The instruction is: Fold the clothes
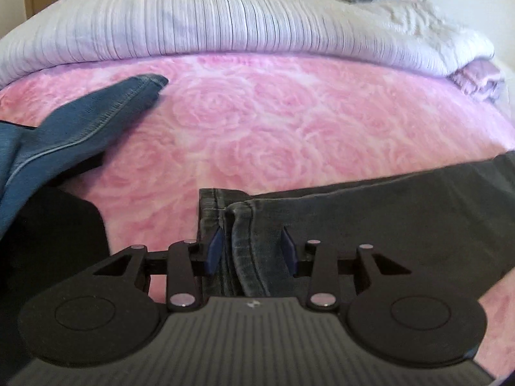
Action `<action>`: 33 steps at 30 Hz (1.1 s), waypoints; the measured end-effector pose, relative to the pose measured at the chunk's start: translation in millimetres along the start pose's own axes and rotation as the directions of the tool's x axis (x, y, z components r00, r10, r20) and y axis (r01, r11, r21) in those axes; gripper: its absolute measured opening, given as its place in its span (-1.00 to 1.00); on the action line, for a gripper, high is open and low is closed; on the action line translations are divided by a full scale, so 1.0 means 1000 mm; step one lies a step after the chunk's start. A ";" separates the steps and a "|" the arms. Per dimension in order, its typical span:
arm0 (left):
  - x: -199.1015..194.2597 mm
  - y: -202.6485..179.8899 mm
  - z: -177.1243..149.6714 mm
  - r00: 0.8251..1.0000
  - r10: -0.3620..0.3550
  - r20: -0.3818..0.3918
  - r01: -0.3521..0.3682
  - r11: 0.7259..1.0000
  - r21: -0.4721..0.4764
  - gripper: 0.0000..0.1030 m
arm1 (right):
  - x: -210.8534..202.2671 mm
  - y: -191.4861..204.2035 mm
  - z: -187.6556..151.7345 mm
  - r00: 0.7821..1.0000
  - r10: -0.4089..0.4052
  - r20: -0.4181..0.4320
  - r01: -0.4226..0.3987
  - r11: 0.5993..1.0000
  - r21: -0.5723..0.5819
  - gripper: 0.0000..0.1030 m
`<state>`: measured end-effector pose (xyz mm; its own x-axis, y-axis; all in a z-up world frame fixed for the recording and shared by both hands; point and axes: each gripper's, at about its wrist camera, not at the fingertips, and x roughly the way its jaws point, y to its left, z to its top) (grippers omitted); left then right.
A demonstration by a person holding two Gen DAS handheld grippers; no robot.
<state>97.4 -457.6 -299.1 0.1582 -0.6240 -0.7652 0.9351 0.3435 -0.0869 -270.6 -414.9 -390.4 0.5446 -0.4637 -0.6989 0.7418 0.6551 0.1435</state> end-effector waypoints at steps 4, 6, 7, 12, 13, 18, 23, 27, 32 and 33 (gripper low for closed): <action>-0.003 -0.006 0.006 0.999 0.024 0.041 -0.027 0.997 0.071 -0.89 | 0.001 0.000 -0.002 1.000 -0.004 0.014 0.004 1.000 -0.008 -0.37; -0.011 -0.004 0.015 0.994 0.041 0.098 -0.049 0.996 0.078 -0.89 | 0.000 0.001 -0.002 1.000 -0.007 0.020 0.007 1.000 -0.015 -0.37; -0.012 -0.001 0.020 0.992 0.050 0.116 -0.059 0.996 0.073 -0.89 | 0.000 0.002 -0.003 1.000 -0.008 0.022 0.008 1.000 -0.018 -0.37; 0.015 0.001 0.024 0.995 0.101 0.012 -0.102 0.991 0.083 -0.83 | 0.003 0.004 -0.003 1.000 -0.011 0.019 0.011 1.000 -0.023 -0.35; 0.015 0.002 0.021 0.993 0.115 0.015 -0.116 0.990 0.075 -0.77 | 0.003 0.004 -0.002 1.000 -0.010 0.019 0.011 1.000 -0.023 -0.34; -0.017 0.003 0.007 0.974 0.217 0.071 -0.222 0.971 0.083 -0.55 | 0.000 0.002 -0.002 1.000 -0.005 0.016 0.006 1.000 -0.027 -0.32; -0.072 -0.043 -0.035 0.962 0.216 0.166 -0.269 0.846 0.460 -0.53 | -0.006 0.000 -0.006 1.000 0.002 0.022 -0.002 1.000 0.000 -0.30; -0.072 -0.089 -0.095 0.950 0.262 0.170 -0.286 0.512 0.810 -0.53 | -0.009 0.000 -0.009 1.000 0.006 0.027 -0.007 1.000 0.015 -0.28; -0.041 -0.109 -0.129 0.927 0.322 0.192 -0.283 0.265 0.922 -0.60 | -0.011 0.003 -0.011 1.000 -0.001 0.027 0.001 1.000 0.008 -0.26; -0.035 -0.111 -0.132 0.922 0.333 0.200 -0.284 0.226 0.932 -0.60 | -0.011 0.003 -0.011 1.000 -0.006 0.026 0.006 1.000 0.006 -0.26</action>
<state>-53.3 -381.3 -347.0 0.5201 -0.6012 -0.6067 0.4619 -0.3994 0.7919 -278.6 -401.2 -390.2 0.5502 -0.4825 -0.6815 0.7473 0.6487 0.1440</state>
